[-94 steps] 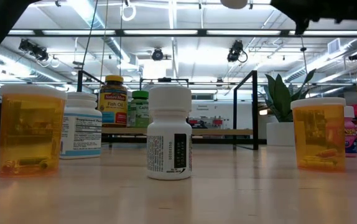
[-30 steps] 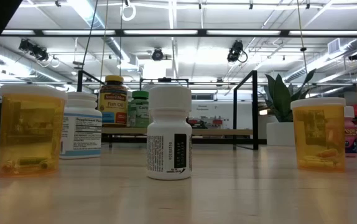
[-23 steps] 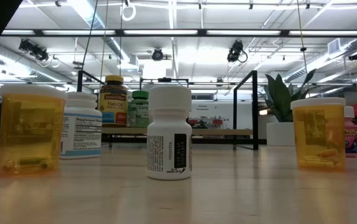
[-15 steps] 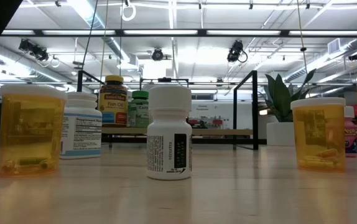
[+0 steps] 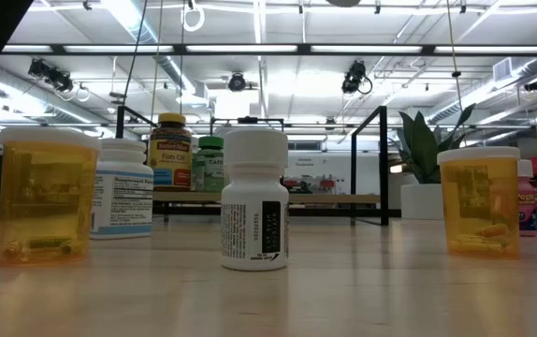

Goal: Pick and place medicine bottles onto shelf by color
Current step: Put the red pill bottle on the shelf

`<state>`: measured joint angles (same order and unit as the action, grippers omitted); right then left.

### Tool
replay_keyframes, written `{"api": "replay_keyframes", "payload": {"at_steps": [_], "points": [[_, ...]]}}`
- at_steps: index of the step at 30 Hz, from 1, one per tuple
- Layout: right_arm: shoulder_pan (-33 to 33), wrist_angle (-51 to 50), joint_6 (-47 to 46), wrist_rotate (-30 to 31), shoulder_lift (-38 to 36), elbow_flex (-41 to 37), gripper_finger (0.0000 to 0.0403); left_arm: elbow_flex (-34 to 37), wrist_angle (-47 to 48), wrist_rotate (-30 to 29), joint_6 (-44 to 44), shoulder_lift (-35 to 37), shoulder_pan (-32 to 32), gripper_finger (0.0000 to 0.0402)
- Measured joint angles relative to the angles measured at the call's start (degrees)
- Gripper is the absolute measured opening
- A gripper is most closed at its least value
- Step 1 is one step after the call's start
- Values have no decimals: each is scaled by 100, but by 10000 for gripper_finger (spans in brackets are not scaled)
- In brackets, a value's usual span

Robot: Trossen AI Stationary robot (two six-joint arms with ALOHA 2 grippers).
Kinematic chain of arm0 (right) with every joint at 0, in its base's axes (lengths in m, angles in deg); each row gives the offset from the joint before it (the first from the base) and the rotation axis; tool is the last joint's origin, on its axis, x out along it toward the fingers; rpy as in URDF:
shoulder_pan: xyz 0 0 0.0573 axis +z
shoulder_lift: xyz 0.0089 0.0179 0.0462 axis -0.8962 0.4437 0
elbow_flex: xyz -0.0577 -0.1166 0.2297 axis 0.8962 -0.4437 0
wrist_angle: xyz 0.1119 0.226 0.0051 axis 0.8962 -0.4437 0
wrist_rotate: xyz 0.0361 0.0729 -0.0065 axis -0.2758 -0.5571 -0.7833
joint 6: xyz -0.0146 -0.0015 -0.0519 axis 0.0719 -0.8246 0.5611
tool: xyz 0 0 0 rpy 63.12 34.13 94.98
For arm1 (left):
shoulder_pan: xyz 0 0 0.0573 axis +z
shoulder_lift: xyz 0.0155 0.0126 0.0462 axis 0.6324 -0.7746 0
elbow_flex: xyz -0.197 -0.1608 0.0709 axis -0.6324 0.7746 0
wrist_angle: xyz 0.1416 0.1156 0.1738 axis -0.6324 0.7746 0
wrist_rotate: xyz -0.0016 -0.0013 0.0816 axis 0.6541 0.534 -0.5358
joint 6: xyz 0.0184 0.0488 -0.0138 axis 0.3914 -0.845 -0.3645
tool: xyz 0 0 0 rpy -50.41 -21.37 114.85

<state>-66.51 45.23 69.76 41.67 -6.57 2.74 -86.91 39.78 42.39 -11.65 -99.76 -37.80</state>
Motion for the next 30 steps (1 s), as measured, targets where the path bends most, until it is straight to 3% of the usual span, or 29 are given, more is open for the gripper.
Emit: {"api": "replay_keyframes", "payload": {"at_steps": [6, 10, 20, 30], "points": [[-2, -42, 16, 31, -18, 4, 329, -3, 74, -196, -111, 24, -2, 378], [-4, -189, -26, 65, -26, 9, 331, -3, 235, -489, -553, 214, -116, 396], [-2, -412, -323, 3, -25, 9, 331, 1, 948, -1027, -983, 545, -618, 352], [15, -1143, -948, -413, 223, -102, 331, 1, 3161, -1433, -57, 569, -814, 317]]}}
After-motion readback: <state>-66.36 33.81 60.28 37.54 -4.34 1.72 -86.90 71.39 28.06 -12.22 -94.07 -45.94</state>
